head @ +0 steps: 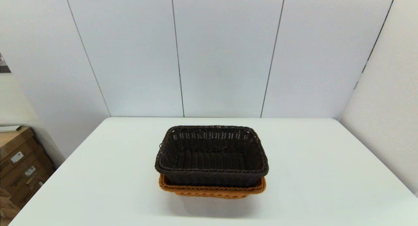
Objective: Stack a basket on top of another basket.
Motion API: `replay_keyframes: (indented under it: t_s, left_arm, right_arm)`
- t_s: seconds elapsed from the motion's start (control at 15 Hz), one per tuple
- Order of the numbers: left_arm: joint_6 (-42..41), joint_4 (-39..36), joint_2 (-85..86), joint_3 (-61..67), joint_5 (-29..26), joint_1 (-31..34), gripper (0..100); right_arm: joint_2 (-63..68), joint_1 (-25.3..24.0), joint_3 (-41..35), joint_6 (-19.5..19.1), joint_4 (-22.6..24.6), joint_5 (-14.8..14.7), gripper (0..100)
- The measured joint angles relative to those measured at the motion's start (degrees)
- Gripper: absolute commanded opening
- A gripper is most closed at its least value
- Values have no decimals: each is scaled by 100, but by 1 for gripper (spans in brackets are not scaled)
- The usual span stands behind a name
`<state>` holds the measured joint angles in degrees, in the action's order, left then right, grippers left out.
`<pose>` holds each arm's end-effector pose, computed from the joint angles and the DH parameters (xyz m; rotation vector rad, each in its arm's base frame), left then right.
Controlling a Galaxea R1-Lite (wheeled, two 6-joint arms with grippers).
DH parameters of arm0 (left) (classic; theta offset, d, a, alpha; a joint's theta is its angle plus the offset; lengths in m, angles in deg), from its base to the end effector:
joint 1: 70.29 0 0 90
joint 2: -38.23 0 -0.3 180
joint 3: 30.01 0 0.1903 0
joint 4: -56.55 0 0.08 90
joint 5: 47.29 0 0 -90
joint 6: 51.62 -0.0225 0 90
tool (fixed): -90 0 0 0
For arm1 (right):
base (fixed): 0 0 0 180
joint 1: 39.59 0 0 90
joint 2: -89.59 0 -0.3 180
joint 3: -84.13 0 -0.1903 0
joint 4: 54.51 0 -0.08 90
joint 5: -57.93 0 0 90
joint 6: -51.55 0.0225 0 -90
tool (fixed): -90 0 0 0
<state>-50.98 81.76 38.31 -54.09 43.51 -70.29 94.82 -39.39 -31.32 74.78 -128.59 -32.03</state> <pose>-0.0239 0.0003 0.0756 -0.0110 0.0182 0.0141 -0.1025 0.0004 0.1649 0.4037 0.2535 -0.0550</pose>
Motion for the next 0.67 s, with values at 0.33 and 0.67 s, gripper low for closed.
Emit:
replay_keyframes:
  t_s: [0.33,0.67]
  left_arm:
    - [2,-5,0,0,-2,0,100]
    - [5,-6,0,0,0,0,100]
  right_arm:
    - [-490,-11,-425,-529,83,-126,100]
    - [-530,-11,-2015,-1456,2061,-101,100]
